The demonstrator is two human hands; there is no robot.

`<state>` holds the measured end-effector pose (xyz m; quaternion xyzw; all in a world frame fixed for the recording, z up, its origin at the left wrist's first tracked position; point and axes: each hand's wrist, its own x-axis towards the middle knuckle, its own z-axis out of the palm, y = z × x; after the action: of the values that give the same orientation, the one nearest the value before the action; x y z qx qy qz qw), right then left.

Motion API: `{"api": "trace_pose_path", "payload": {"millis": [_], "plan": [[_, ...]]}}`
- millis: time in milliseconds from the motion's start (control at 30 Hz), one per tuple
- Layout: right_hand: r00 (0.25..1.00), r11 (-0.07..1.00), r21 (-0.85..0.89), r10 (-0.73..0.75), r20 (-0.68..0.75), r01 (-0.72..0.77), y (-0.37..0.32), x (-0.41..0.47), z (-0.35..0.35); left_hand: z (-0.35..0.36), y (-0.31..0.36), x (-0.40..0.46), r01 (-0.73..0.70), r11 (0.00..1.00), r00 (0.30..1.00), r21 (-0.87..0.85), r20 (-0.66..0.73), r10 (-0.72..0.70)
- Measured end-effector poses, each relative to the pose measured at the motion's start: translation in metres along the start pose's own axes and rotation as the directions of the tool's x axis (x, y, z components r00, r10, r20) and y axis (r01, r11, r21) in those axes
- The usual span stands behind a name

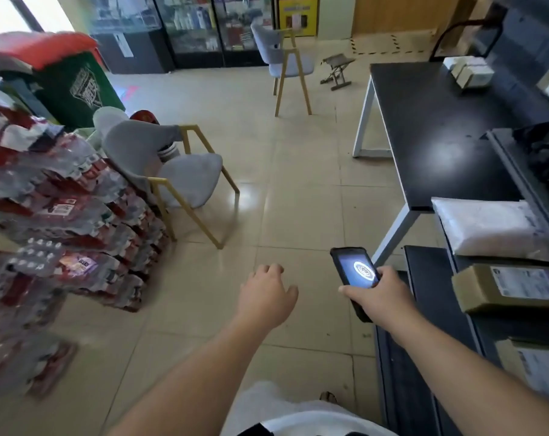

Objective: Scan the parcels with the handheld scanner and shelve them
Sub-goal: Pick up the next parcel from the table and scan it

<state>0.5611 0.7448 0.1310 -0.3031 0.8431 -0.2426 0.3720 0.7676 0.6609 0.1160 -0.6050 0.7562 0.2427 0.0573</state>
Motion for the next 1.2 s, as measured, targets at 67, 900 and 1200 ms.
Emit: {"api": "trace_pose_path", "payload": {"millis": [67, 900, 1200], "plan": [[0.999, 1.000, -0.014, -0.001, 0.034, 0.002, -0.019, 0.029, -0.001, -0.009, 0.004, 0.029, 0.012, 1.000, 1.000, 0.007, 0.007, -0.012], [0.992, 0.988, 0.090, 0.124, -0.008, -0.123, -0.292, 0.409, 0.016, -0.190, 0.041, 0.499, -0.139, 0.987, 0.988, 0.082, 0.079, 0.133], [0.999, 0.995, 0.082, 0.053, 0.011, -0.053, -0.381, 0.590, -0.050, -0.235, 0.126, 0.653, -0.080, 0.995, 0.996, 0.067, 0.038, 0.077]]}}
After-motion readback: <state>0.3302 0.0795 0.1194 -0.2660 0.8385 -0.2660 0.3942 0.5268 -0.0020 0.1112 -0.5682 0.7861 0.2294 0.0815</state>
